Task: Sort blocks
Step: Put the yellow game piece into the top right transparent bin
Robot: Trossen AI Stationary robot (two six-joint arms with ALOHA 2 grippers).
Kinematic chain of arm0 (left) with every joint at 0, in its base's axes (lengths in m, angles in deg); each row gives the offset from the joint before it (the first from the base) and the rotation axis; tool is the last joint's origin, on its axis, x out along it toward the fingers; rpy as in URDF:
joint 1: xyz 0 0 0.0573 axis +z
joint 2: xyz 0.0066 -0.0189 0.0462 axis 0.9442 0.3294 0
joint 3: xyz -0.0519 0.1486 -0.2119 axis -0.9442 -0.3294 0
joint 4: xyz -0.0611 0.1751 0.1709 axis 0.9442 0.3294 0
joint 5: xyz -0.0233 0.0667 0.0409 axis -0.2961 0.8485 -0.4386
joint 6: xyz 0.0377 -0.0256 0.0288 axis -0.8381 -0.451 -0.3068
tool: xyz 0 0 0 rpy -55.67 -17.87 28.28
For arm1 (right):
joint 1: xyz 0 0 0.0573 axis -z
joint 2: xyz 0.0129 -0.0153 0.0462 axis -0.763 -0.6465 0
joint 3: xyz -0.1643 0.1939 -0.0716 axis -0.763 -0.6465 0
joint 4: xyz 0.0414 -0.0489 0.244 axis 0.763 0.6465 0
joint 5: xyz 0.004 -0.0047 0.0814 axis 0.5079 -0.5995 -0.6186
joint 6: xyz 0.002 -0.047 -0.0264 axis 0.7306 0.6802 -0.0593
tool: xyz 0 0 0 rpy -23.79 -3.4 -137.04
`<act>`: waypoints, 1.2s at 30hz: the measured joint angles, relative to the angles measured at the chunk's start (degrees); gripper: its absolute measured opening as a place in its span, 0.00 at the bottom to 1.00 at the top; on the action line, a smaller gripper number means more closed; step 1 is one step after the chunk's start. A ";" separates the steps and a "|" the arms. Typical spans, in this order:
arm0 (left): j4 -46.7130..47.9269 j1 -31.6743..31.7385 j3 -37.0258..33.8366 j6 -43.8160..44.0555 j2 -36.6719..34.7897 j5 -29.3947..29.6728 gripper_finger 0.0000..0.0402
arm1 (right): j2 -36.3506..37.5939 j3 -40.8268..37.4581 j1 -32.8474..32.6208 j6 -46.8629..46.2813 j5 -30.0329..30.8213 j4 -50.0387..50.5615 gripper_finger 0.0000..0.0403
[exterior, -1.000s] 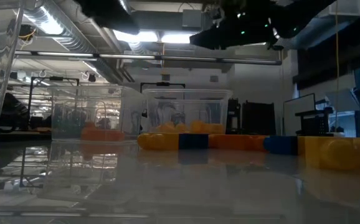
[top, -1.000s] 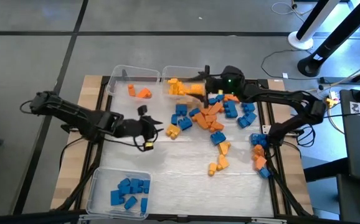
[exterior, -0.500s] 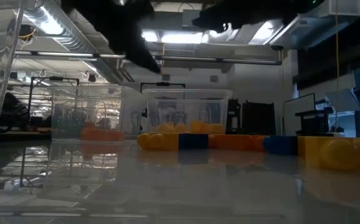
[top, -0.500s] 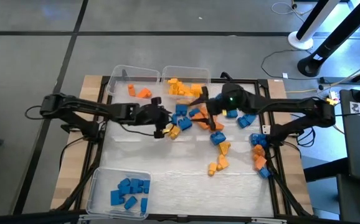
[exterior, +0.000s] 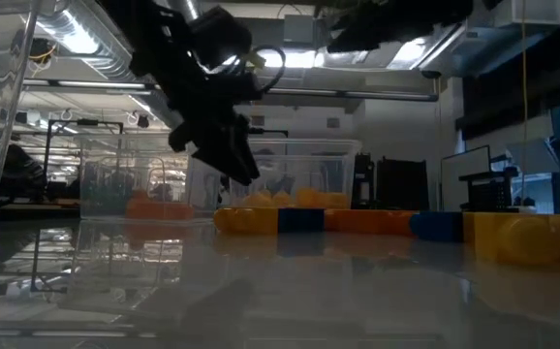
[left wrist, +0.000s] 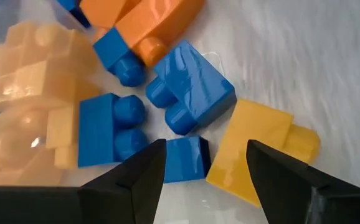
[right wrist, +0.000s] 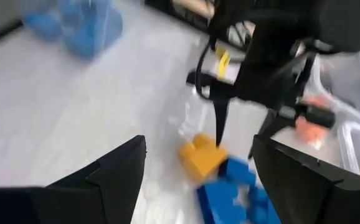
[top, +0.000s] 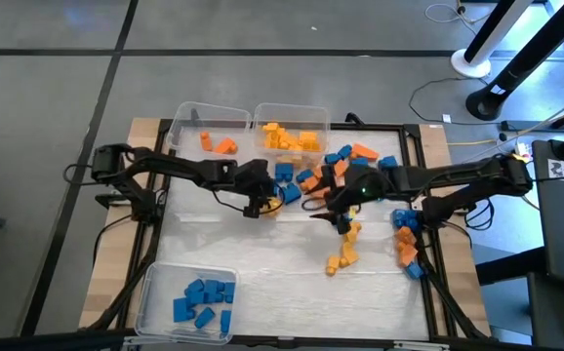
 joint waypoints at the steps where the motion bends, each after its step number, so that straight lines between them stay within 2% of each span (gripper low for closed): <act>1: -0.25 -0.01 0.00 -0.64 0.37 -0.06 0.52 | -0.01 0.00 -0.95 0.00 1.87 0.78 0.72; 4: -1.55 -0.01 0.00 -1.04 1.26 -3.31 0.52 | -0.01 0.00 -3.18 0.02 5.76 2.16 0.72; 8: -2.71 -0.01 0.04 -1.27 2.42 -7.82 0.52 | -0.01 0.00 -5.13 0.00 7.44 2.60 0.72; 30: -2.13 2.19 0.02 -2.69 4.61 -8.15 0.52 | -0.01 -0.02 -6.41 -0.22 8.67 3.56 0.72; 36: -3.41 2.33 0.28 -3.01 7.08 -10.72 0.52 | -0.03 -0.02 -6.41 -0.24 8.66 4.04 0.72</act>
